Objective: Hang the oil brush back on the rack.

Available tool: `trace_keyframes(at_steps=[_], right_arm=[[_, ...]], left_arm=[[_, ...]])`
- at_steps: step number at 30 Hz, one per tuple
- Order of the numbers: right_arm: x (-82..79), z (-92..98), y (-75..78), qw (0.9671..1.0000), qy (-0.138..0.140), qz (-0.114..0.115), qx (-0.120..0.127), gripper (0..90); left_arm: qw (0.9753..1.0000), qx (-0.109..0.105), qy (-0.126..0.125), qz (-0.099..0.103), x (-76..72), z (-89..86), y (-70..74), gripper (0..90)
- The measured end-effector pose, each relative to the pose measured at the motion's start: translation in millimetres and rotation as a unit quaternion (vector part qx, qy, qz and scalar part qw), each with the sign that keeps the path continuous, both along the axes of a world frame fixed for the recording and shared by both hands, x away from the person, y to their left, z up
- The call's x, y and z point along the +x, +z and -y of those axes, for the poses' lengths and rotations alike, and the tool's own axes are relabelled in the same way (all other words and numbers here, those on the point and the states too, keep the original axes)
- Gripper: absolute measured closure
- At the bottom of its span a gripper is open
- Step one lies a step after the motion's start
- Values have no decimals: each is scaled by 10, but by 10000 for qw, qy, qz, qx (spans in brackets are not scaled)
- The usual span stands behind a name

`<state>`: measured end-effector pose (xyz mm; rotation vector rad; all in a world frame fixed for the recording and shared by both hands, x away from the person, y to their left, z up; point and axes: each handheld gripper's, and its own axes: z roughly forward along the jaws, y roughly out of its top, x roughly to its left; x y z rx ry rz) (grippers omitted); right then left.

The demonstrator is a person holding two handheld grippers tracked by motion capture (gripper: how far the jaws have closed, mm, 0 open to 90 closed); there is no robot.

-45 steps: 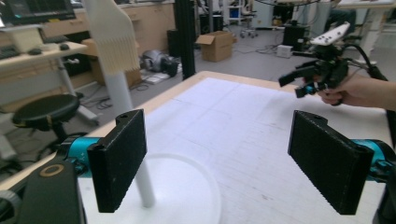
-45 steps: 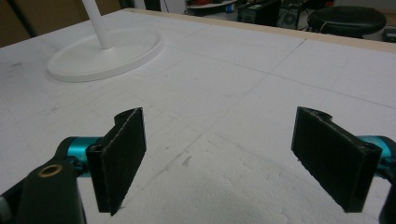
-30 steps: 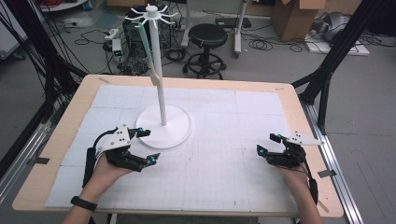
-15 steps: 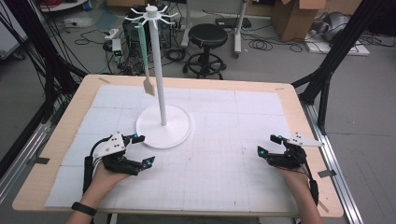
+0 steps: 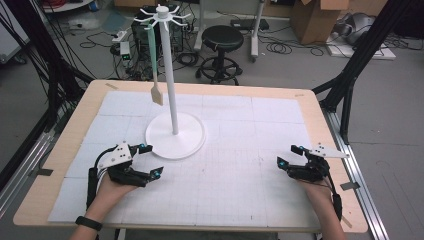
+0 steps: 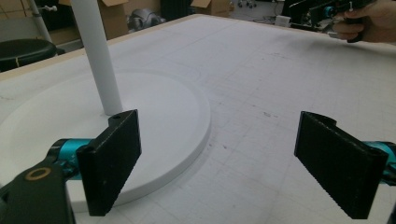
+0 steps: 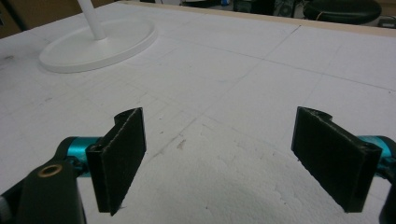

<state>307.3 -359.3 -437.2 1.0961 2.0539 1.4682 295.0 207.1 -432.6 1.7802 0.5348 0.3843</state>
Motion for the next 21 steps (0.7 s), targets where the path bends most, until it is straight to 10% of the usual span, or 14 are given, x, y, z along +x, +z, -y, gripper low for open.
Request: trace_keyframes(at_steps=[21], right_arm=[[11,12,-7,10000,6,2,15,170]], left_arm=[[9999,-50,145,19,7,-59,10,153]])
